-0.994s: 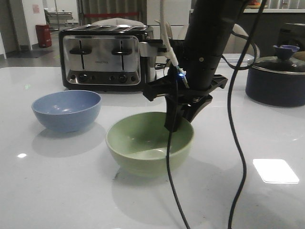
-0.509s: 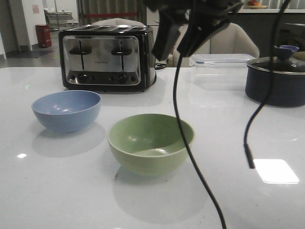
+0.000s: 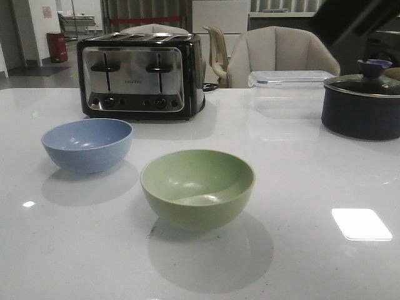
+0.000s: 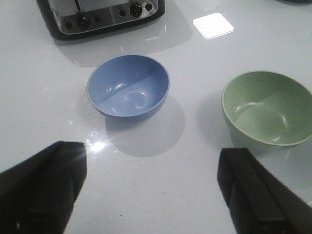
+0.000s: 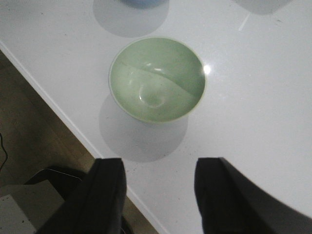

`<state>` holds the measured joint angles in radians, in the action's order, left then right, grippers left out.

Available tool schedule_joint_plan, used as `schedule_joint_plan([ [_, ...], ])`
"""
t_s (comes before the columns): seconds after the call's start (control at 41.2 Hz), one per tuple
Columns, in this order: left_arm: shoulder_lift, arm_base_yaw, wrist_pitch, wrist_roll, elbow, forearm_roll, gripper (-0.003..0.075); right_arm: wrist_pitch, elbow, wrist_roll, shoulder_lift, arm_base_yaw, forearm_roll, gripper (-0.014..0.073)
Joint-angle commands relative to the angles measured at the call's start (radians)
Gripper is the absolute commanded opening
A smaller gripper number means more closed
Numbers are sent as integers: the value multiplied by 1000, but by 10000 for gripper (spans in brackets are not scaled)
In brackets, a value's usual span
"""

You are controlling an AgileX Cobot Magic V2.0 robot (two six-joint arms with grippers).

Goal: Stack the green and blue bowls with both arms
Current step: 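Set the green bowl down, open the right gripper and lift away, then lower the left gripper onto the rim of the light blue bowl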

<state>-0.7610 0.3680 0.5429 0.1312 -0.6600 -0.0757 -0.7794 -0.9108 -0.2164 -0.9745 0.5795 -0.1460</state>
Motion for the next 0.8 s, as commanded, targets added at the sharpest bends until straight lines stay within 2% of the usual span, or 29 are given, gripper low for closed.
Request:
schedule_joint_plan([
  [0.0,-21,8,-68,-2,-30,-10,602,53,26,-12,90,1,-1,444],
  [0.315,-285,-1,119,-30,-222,4,602,55,66,-12,170,1,-1,444],
  [0.461,-459,-56,159,-33,-352,-2,602,54,66,-12,167,1,-1,444],
  [0.776,-799,-194,161,-33,-605,-8,602,54,66,-12,167,1,-1,444],
])
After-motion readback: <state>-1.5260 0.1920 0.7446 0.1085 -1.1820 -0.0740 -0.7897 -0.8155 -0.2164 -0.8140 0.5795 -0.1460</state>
